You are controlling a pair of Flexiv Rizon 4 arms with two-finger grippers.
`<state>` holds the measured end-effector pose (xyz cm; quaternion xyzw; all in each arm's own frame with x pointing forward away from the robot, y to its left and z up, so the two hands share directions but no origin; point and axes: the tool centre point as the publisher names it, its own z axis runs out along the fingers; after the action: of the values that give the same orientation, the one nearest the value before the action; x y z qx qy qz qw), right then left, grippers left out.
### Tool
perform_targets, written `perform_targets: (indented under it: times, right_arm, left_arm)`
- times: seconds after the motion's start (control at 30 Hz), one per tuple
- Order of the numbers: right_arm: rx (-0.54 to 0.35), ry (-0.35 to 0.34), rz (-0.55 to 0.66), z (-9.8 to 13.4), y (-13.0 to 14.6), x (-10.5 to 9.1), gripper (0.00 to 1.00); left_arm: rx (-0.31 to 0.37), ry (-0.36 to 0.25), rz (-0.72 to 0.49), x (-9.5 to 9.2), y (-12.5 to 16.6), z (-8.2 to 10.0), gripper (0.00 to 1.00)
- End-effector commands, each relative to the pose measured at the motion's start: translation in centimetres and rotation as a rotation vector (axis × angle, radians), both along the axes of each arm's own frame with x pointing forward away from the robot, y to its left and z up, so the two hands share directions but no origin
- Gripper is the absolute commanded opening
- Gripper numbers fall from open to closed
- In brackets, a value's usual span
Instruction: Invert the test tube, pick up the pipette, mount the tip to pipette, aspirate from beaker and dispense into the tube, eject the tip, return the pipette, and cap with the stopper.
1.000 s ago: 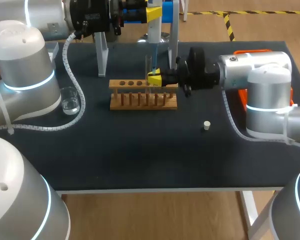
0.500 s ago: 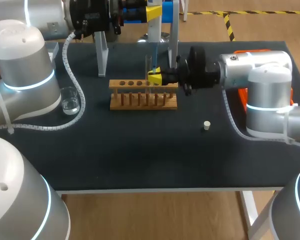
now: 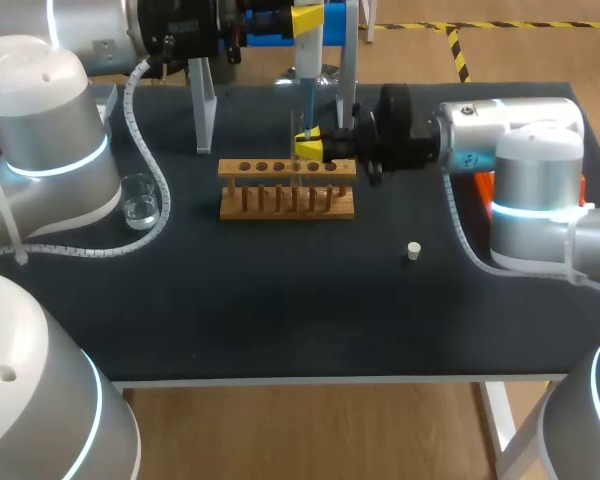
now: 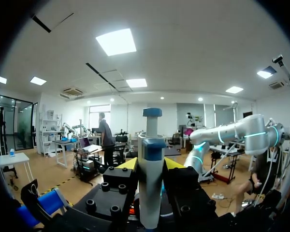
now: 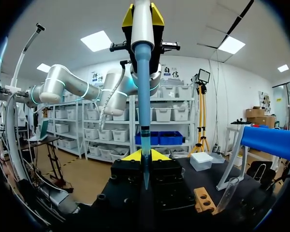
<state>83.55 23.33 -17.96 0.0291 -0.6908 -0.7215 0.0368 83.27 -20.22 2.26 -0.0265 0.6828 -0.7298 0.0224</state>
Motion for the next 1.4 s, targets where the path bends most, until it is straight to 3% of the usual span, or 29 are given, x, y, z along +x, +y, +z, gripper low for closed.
perform_targets:
  times: [0.03, 0.4, 0.43, 0.5, 0.53, 0.57, 1.0, 1.4]
  right_arm:
    - [0.001, -0.008, 0.002, 1.5, 0.1, 0.3, 0.0]
    - [0.003, -0.021, 0.004, 1.7, 0.1, 0.5, 0.0]
    - [-0.002, -0.02, 0.005, 1.5, 0.1, 0.3, 0.06]
    - [-0.014, -0.012, 0.002, 0.9, -0.1, 0.0, 0.56]
    - [-0.019, -0.01, 0.001, 0.6, -0.3, -0.1, 0.89]
    - [-0.027, -0.009, 0.001, 0.3, -0.4, -0.1, 1.0]
    - [-0.172, -0.015, 0.019, -4.1, -5.6, -1.8, 1.0]
    - [-0.221, -0.006, 0.008, -6.1, -9.6, -3.1, 1.0]
  left_arm:
    - [0.004, 0.002, -0.002, 0.0, 0.0, -0.7, 0.0]
    - [0.004, 0.002, -0.002, 0.0, 0.0, -0.7, 0.0]
    - [0.004, 0.002, -0.002, 0.0, 0.0, -0.7, 0.0]
    - [0.004, 0.002, -0.002, 0.0, 0.0, -0.7, 0.0]
    - [0.004, 0.002, -0.002, 0.0, 0.0, -0.7, 0.0]
    - [0.004, 0.002, -0.002, 0.0, 0.0, -0.7, 0.0]
    - [0.004, 0.002, -0.002, 0.0, 0.0, -0.7, 0.0]
    - [0.004, 0.002, -0.002, 0.0, 0.0, -0.7, 0.0]
